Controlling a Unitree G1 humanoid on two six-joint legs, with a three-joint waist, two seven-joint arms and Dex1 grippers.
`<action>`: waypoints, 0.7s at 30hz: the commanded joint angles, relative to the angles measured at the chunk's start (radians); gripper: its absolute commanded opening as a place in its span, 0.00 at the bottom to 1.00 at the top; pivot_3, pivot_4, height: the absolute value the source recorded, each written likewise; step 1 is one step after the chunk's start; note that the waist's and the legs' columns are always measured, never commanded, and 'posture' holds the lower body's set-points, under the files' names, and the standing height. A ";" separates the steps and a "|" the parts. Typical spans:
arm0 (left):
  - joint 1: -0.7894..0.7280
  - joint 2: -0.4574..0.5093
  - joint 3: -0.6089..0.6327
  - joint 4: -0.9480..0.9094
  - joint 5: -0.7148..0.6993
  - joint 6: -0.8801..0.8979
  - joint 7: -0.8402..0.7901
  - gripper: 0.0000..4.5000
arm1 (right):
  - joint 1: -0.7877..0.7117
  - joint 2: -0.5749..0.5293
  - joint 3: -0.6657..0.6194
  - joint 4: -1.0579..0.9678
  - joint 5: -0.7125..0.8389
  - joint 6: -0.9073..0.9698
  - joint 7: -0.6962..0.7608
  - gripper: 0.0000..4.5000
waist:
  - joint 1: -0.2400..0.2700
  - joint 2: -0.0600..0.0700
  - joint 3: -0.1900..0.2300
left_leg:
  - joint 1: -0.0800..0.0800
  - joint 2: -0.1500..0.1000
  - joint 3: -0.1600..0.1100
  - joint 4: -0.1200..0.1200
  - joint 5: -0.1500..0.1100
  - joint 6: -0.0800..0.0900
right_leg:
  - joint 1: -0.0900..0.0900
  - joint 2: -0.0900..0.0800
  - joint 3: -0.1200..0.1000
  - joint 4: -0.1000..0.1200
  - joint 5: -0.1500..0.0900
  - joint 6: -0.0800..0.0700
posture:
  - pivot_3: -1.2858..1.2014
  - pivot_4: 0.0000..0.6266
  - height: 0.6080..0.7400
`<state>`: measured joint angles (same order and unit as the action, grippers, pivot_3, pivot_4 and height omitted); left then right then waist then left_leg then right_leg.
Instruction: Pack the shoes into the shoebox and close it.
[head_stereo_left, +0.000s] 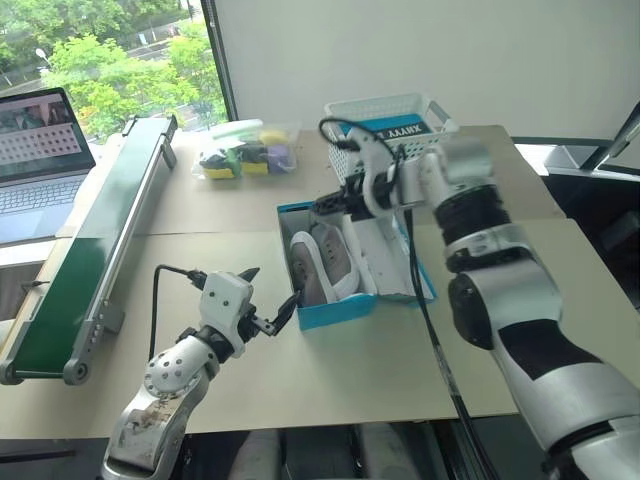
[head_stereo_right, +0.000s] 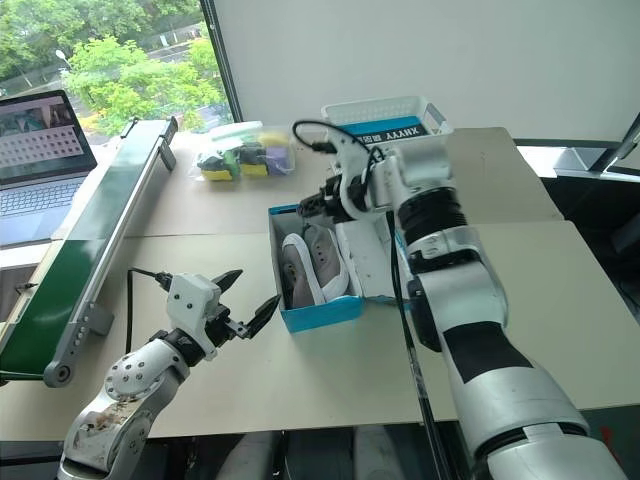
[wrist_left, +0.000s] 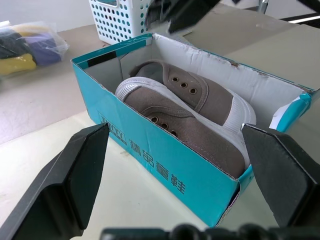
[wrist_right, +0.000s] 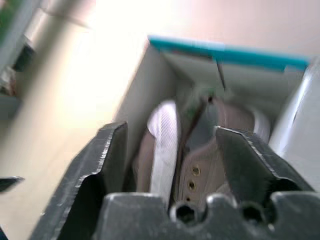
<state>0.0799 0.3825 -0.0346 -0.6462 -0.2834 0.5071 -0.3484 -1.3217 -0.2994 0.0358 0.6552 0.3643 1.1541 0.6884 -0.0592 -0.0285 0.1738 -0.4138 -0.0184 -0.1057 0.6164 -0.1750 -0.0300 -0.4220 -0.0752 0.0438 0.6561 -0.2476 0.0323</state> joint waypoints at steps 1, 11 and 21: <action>-0.006 0.017 0.035 -0.014 -0.027 -0.015 -0.033 1.00 | 0.121 -0.128 0.034 -0.366 0.180 0.123 0.237 0.39 | 0.006 0.000 0.000 | 0.000 0.000 0.000 0.000 0.000 0.000 | 0.001 0.000 0.000 0.000 0.000 0.000 | 0.52 0.24 0.91; -0.081 0.105 0.124 0.120 -0.095 -0.048 -0.189 1.00 | 0.684 -0.505 -0.140 -0.889 0.424 0.187 0.395 0.01 | 0.018 0.000 0.000 | 0.000 0.000 0.000 0.009 -0.002 0.004 | 0.004 0.000 -0.001 0.000 -0.004 0.006 | 0.52 0.24 0.91; -0.146 0.321 0.254 0.496 -0.149 -0.246 -0.571 1.00 | 1.088 -0.365 -0.148 -1.057 0.296 0.092 0.047 0.01 | 0.022 0.000 0.000 | 0.001 0.000 0.002 0.010 -0.003 0.004 | 0.004 -0.001 0.000 0.000 -0.005 0.008 | 0.52 0.24 0.91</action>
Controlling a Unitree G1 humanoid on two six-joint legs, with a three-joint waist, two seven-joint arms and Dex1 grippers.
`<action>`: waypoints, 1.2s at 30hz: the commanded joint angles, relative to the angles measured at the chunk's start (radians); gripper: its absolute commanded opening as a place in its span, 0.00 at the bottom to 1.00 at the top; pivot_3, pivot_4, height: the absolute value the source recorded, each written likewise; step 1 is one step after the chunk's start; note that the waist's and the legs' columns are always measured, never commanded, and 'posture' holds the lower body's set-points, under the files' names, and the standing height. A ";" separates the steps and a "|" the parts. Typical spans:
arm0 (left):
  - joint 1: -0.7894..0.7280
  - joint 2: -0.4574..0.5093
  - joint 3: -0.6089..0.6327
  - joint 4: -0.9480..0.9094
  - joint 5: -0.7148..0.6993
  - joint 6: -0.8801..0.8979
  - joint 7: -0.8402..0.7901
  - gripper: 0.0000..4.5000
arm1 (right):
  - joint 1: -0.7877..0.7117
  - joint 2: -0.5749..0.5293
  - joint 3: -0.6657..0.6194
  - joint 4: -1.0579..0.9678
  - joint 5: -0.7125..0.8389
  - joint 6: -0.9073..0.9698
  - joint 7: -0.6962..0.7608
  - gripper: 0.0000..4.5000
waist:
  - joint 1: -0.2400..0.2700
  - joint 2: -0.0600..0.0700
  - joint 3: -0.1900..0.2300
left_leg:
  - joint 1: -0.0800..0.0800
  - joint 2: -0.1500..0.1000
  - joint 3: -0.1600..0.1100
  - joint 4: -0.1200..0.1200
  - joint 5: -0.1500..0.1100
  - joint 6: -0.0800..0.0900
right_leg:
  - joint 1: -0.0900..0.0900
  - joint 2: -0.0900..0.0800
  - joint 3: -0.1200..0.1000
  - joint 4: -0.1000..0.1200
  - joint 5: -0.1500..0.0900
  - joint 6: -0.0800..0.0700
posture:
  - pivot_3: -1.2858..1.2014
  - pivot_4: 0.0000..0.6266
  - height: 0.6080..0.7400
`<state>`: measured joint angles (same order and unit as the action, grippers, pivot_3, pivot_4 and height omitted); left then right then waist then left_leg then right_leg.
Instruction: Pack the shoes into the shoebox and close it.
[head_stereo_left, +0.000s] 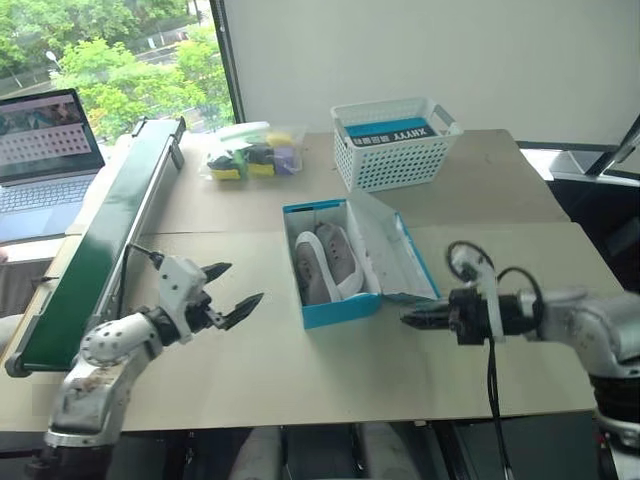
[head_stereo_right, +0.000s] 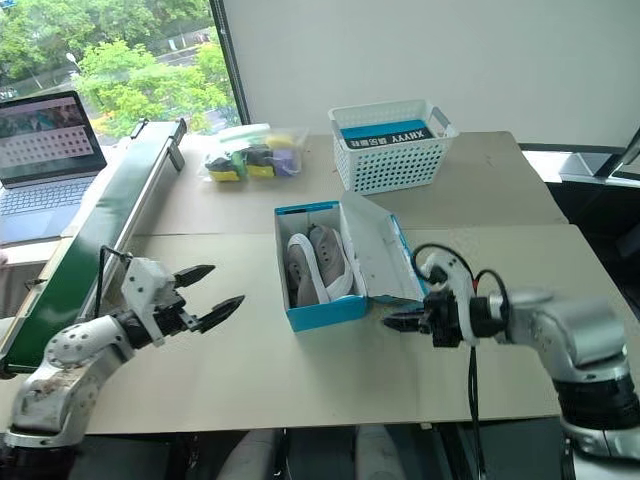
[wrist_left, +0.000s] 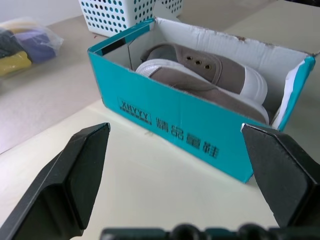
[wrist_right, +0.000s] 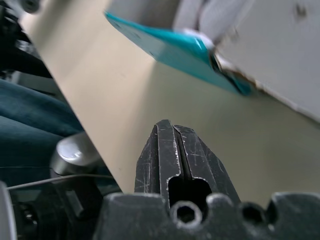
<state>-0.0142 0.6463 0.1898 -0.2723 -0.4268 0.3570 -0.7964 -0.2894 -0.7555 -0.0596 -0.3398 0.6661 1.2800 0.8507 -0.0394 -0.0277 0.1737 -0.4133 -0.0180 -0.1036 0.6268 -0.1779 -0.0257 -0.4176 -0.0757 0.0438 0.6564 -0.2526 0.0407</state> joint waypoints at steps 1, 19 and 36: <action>-0.065 0.069 0.029 0.156 -0.002 -0.114 -0.148 1.00 | 0.072 0.118 -0.061 -0.066 -0.006 -0.039 -0.140 0.01 | 0.003 -0.001 0.000 | 0.000 0.000 0.000 0.000 0.000 0.000 | 0.000 0.001 0.000 0.000 0.000 0.000 | 0.52 0.24 0.91; -0.231 0.044 -0.064 0.382 0.054 -0.251 -0.269 1.00 | 0.141 0.771 -0.401 0.318 -0.108 -0.513 -0.774 0.01 | -0.001 -0.006 -0.004 | 0.024 0.002 0.000 -0.001 -0.001 -0.002 | 0.028 0.000 0.000 -0.011 0.000 0.000 | 0.52 0.24 0.91; -0.196 0.036 -0.059 0.327 0.061 -0.233 -0.251 1.00 | -0.046 0.925 -0.629 0.384 0.494 -0.562 -0.775 0.01 | -0.018 0.006 0.003 | 0.021 0.013 0.004 -0.004 -0.001 -0.001 | 0.023 0.004 0.002 -0.013 0.002 -0.003 | 0.52 0.24 0.91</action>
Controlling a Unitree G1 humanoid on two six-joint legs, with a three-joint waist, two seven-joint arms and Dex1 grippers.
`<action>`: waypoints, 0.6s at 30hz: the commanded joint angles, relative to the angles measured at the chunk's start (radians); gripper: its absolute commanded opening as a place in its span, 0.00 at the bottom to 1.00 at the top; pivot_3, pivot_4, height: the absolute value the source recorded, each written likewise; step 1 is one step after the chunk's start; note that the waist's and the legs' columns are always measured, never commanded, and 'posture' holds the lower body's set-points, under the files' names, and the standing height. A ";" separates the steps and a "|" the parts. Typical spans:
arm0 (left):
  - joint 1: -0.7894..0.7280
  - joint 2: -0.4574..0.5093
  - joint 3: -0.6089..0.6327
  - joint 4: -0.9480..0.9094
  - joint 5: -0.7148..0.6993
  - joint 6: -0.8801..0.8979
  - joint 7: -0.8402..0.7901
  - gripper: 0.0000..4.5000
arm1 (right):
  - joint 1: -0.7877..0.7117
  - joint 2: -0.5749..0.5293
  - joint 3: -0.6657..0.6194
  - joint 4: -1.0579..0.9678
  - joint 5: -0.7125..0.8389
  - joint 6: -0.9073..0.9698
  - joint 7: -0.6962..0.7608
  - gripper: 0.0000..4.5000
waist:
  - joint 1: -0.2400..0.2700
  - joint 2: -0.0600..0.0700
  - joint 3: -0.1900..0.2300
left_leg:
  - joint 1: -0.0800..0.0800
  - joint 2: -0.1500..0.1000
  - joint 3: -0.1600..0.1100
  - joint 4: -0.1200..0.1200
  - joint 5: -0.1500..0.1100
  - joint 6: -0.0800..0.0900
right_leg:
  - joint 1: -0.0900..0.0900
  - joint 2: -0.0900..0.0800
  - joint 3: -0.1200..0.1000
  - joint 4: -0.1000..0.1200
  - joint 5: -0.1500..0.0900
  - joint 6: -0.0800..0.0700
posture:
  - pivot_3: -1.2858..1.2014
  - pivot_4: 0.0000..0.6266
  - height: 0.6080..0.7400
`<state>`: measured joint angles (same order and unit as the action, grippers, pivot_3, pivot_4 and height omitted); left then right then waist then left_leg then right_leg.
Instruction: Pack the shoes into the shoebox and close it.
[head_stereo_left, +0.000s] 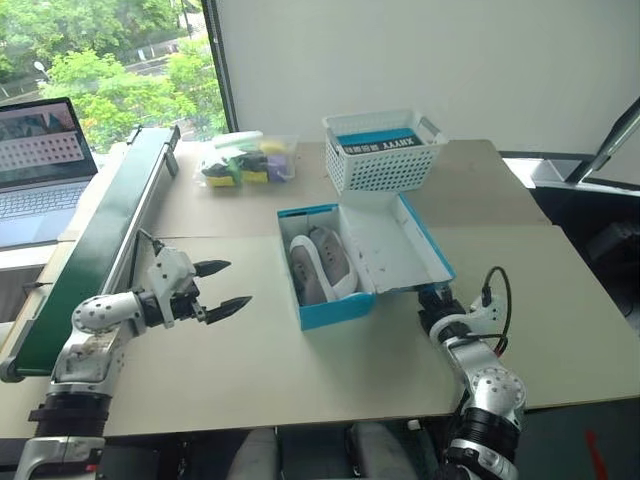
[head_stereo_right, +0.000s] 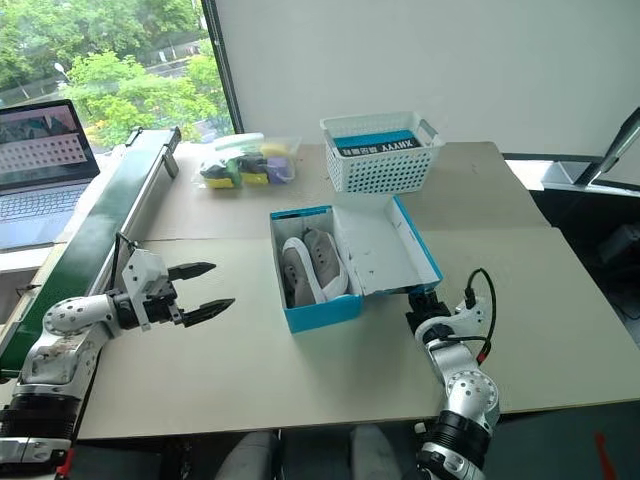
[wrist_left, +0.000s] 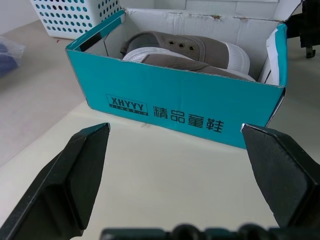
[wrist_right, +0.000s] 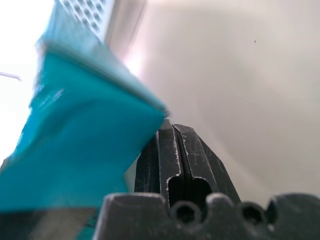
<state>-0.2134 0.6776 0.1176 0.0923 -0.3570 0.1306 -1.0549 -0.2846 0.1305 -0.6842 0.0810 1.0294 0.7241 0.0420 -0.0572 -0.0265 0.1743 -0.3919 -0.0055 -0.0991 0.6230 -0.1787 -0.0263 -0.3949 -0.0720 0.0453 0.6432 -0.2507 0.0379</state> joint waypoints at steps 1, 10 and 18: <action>0.011 0.004 0.015 -0.044 -0.009 -0.005 0.011 1.00 | -0.067 0.031 0.023 -0.056 0.167 0.009 0.058 0.01 | 0.001 0.006 0.003 | -0.001 0.000 0.001 -0.001 0.000 0.000 | -0.003 0.000 0.000 0.002 0.002 0.003 | 0.52 0.24 0.91; 0.074 0.004 0.038 -0.100 -0.016 0.007 0.051 1.00 | -0.092 -0.121 0.290 -0.289 0.273 0.129 0.319 0.01 | -0.010 0.009 0.004 | -0.019 0.004 0.002 -0.005 -0.002 0.002 | -0.026 0.011 0.002 0.006 0.009 -0.010 | 0.52 0.24 0.91; 0.125 0.006 0.067 -0.142 -0.022 0.013 0.085 1.00 | -0.208 -0.432 0.598 -0.427 0.077 0.187 0.581 0.01 | -0.009 0.009 0.004 | -0.018 0.005 0.002 -0.004 -0.002 0.002 | -0.025 0.012 0.002 0.005 0.005 -0.004 | 0.52 0.24 0.91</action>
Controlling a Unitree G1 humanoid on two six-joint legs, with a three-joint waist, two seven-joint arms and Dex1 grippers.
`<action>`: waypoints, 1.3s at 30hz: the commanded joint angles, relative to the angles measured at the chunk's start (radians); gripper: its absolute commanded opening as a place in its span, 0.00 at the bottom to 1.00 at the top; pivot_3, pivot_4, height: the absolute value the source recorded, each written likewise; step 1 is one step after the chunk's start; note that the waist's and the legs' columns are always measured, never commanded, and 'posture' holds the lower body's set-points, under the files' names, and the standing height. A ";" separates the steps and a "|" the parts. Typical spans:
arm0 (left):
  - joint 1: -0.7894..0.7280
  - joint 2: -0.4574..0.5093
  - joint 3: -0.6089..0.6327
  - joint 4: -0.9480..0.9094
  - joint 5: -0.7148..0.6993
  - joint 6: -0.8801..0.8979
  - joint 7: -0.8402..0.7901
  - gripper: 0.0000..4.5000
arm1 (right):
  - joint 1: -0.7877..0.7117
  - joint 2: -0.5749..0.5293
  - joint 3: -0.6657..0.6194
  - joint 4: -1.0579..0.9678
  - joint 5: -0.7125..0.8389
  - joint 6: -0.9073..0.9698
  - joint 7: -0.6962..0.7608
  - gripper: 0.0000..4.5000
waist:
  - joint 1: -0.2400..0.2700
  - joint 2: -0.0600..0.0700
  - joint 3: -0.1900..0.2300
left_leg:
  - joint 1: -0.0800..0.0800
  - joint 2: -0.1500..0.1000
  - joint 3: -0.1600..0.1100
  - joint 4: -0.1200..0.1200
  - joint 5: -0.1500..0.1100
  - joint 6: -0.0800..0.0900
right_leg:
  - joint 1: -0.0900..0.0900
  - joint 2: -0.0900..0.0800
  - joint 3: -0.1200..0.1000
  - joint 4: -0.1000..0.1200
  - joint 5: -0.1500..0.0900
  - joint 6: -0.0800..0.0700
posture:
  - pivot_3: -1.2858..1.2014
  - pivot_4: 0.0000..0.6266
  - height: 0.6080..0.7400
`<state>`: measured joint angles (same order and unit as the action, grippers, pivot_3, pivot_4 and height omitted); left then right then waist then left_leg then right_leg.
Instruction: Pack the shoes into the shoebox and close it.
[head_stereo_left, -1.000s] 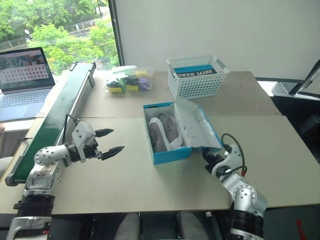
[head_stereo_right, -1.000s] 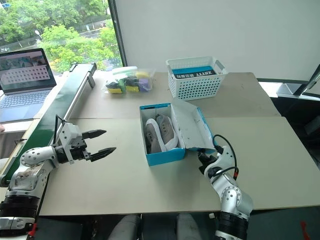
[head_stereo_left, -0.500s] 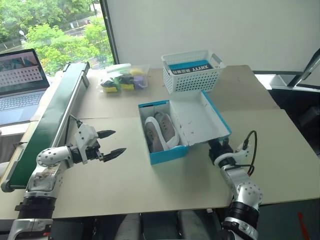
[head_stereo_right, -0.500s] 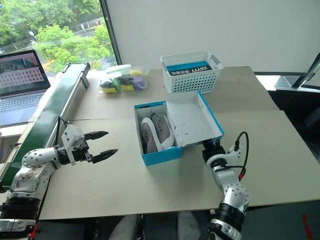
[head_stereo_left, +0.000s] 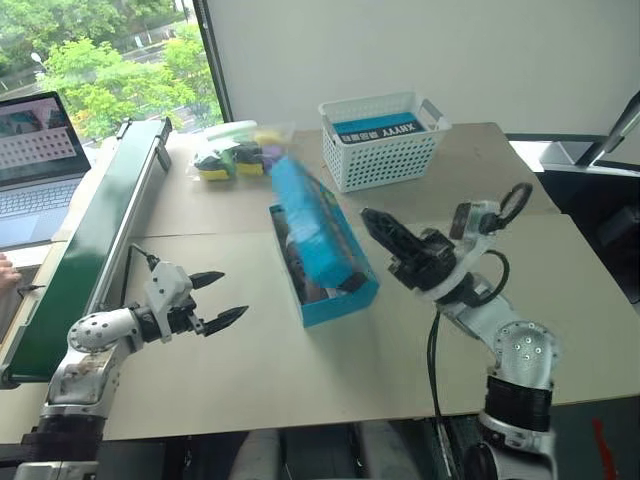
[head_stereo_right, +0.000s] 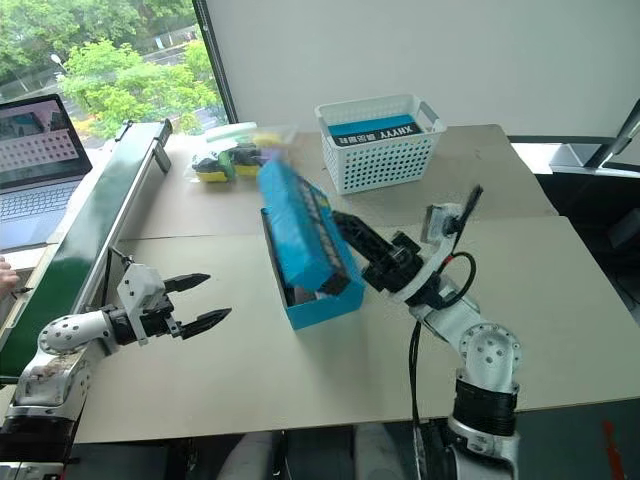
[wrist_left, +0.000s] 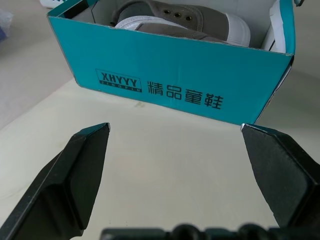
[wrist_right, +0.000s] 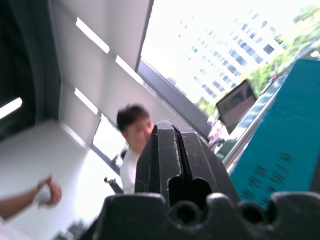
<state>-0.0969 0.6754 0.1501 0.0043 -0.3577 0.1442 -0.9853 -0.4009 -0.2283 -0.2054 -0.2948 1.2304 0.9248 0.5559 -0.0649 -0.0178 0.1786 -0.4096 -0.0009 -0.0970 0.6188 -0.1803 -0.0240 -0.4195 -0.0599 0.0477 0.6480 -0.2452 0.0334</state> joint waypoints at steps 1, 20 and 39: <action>0.013 0.008 0.038 -0.061 -0.023 0.002 0.019 1.00 | -0.138 -0.099 0.165 -0.052 -0.183 -0.030 0.078 0.01 | -0.002 0.000 0.000 | 0.000 0.000 0.001 0.000 0.000 0.000 | -0.001 0.000 0.000 0.000 0.000 0.000 | 0.52 0.24 0.91; 0.141 -0.027 0.083 -0.221 -0.040 0.057 0.142 1.00 | -0.595 0.099 0.644 0.959 -1.092 -0.415 0.103 0.01 | 0.018 -0.005 -0.001 | 0.002 0.000 0.012 -0.002 -0.001 -0.002 | -0.004 0.000 0.009 0.000 0.006 -0.005 | 0.52 0.24 0.91; 0.154 -0.180 0.162 -0.403 -0.077 0.244 0.488 1.00 | -0.511 0.043 0.261 0.707 -1.011 -0.404 -0.011 0.01 | 0.021 -0.007 -0.004 | 0.015 0.001 0.014 -0.002 -0.001 -0.002 | 0.009 0.000 0.012 -0.001 0.006 -0.004 | 0.52 0.24 0.91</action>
<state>0.0617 0.5227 0.2728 -0.3458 -0.3992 0.3744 -0.5469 -0.9153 -0.1745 0.1023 0.5198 0.1871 0.5068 0.5610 -0.0440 -0.0252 0.1751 -0.3983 -0.0001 -0.0829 0.6170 -0.1816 -0.0262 -0.4141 -0.0596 0.0601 0.6473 -0.2395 0.0294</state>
